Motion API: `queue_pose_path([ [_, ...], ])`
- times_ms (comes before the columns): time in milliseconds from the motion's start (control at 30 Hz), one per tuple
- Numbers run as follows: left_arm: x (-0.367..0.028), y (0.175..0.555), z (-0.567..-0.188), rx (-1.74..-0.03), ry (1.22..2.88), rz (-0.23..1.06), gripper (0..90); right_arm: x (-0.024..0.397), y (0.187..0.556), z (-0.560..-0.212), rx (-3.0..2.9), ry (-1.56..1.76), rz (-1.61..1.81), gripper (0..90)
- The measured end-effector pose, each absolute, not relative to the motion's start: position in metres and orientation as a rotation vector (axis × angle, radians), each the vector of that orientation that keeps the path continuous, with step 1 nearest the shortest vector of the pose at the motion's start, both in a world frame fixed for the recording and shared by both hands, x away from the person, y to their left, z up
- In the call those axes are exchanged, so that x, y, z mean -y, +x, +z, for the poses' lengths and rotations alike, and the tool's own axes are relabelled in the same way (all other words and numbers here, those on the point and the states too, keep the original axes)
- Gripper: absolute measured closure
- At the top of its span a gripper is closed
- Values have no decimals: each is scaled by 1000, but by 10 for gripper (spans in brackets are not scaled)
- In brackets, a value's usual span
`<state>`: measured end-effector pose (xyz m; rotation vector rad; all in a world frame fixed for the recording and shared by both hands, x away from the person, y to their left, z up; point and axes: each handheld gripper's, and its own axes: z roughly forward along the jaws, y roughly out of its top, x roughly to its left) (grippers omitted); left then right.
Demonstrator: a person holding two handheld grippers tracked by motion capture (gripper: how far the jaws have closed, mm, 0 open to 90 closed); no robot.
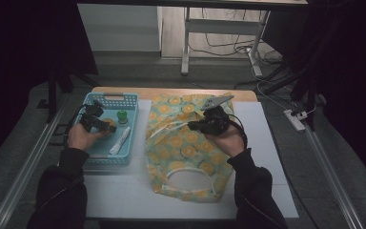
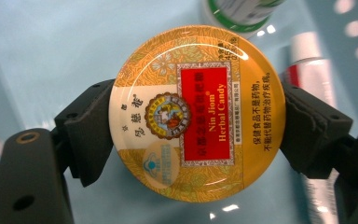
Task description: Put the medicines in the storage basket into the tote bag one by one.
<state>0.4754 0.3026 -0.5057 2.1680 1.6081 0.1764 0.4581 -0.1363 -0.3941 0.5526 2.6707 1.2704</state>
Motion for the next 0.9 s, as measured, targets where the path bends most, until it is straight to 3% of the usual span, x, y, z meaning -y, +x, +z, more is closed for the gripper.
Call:
queue_pose_path([
  [900, -276, 428, -462, -1280, 2161, 234, 203, 138, 458, -393, -2645, 581, 1305, 900],
])
